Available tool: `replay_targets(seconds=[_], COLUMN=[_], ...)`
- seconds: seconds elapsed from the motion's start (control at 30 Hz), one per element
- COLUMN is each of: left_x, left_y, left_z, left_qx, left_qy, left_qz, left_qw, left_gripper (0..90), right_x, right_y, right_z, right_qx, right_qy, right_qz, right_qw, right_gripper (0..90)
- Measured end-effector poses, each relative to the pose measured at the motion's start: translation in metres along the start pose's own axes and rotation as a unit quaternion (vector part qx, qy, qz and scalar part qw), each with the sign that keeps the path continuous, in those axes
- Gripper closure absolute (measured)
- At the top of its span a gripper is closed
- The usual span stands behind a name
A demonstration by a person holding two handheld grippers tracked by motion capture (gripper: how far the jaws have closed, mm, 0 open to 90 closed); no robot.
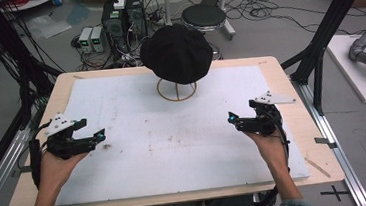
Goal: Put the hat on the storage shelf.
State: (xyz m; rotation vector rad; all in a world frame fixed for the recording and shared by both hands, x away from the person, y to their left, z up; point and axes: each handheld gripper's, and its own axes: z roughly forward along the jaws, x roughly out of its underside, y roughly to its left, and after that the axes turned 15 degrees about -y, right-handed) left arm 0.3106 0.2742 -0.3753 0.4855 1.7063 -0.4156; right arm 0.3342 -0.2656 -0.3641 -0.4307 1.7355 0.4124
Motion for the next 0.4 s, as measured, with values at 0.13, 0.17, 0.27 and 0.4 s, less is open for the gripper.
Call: replay_targets(seconds=[0.13,0.17,0.27,0.4], left_x=[0.0027,0.0031,0.0028,0.002], left_y=[0.0,-0.0007,-0.0014,-0.0019], left_z=[0.0035,0.0043,0.0046,0.0044], left_qx=[0.001,0.001,0.001,0.003], left_qy=[0.005,0.003,0.003,0.003], left_qz=[0.0,-0.002,0.0,0.002], left_qw=[1.0,1.0,1.0,1.0], left_gripper=[22.8,22.8,22.8,22.8], right_x=[0.0056,0.0062,0.0074,0.0076], right_y=[-0.0039,-0.0045,-0.005,-0.0033], right_z=[-0.0001,-0.0001,-0.0007,-0.001], right_qx=[0.004,0.004,0.004,0.001], right_qy=[0.002,0.003,0.003,0.003], right_qz=[0.015,0.016,0.016,0.019], right_qw=[0.9999,0.9999,0.9999,0.9998], right_gripper=[10.9,11.0,10.9,10.9])
